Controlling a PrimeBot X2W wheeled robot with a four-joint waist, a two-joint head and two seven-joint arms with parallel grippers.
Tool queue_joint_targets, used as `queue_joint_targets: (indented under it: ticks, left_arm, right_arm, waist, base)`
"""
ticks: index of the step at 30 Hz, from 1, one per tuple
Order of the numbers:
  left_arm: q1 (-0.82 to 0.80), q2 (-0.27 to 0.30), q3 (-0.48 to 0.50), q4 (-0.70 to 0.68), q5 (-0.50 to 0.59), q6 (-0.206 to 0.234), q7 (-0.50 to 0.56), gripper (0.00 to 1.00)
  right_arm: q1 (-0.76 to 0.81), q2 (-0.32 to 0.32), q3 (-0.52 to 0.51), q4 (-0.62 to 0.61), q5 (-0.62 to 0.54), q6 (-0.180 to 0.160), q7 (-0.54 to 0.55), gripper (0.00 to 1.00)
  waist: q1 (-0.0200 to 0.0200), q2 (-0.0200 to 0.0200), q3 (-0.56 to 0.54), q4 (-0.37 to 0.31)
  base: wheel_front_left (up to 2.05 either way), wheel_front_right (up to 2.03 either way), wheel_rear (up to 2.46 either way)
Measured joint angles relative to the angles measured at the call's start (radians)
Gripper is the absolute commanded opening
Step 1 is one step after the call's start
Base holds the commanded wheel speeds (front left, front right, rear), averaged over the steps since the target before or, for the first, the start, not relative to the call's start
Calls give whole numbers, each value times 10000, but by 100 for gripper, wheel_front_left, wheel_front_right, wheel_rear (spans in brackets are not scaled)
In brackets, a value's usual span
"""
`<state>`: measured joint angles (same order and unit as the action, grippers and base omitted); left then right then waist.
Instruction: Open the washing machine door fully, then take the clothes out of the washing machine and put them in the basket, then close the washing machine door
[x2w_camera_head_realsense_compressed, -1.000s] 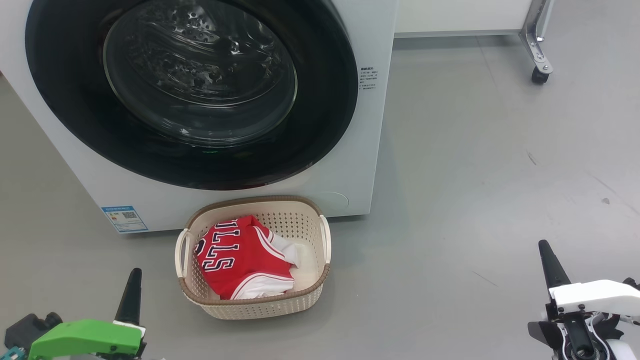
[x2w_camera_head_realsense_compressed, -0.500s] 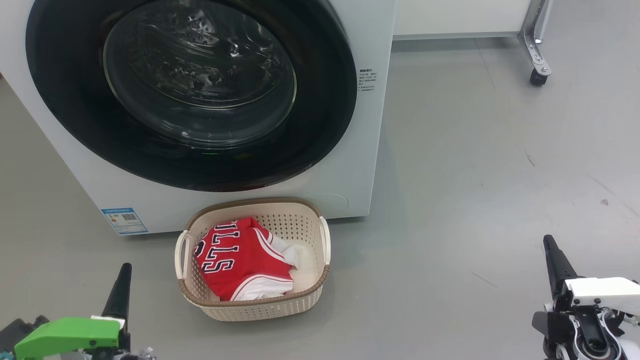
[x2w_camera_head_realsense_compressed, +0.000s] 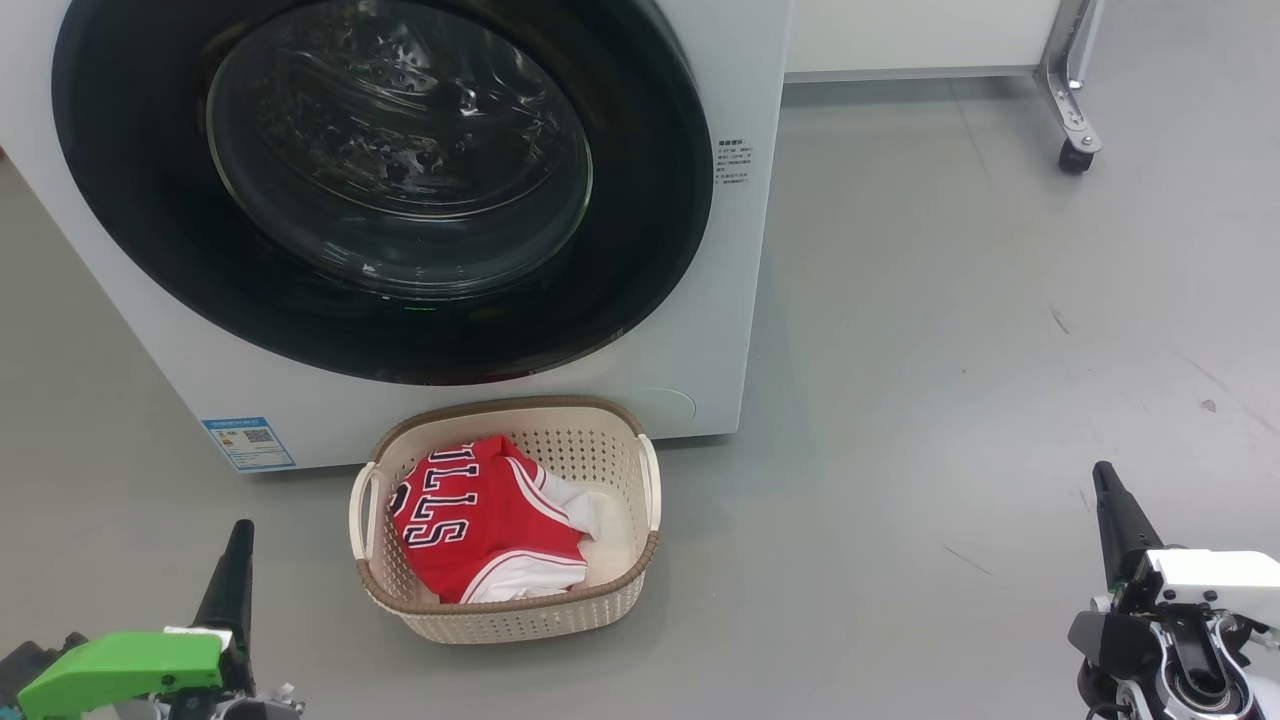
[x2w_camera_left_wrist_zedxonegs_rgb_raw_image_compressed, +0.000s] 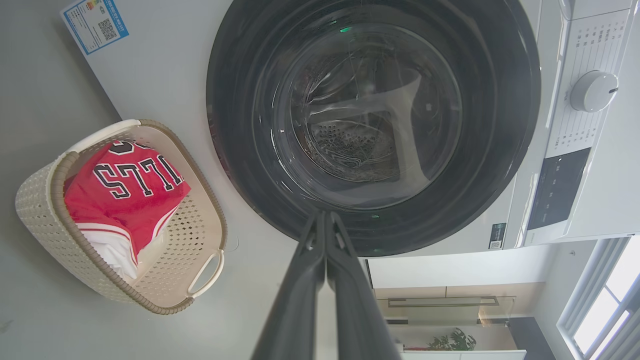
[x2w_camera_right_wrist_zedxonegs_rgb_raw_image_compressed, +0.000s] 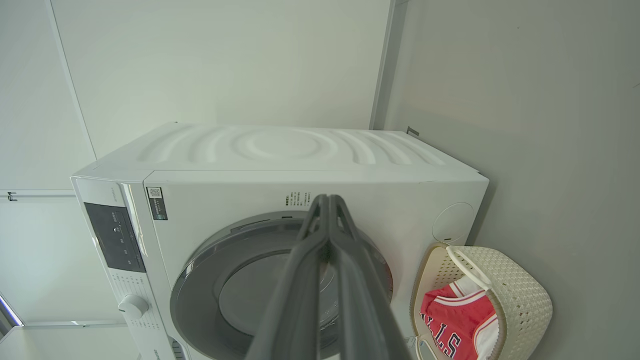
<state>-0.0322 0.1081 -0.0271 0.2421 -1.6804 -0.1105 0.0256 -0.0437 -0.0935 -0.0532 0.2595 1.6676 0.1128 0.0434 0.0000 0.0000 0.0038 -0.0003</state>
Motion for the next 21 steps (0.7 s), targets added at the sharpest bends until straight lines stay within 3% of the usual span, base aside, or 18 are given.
queue_joint_targets:
  ticks: [21]
  left_arm:
    - [-90,-10,31,119,0,-17,10,0]
  right_arm:
    - [-97,8,-17,81,0,6,40,0]
  waist:
    - [0,0,-5,1]
  base:
    - [0,0,0]
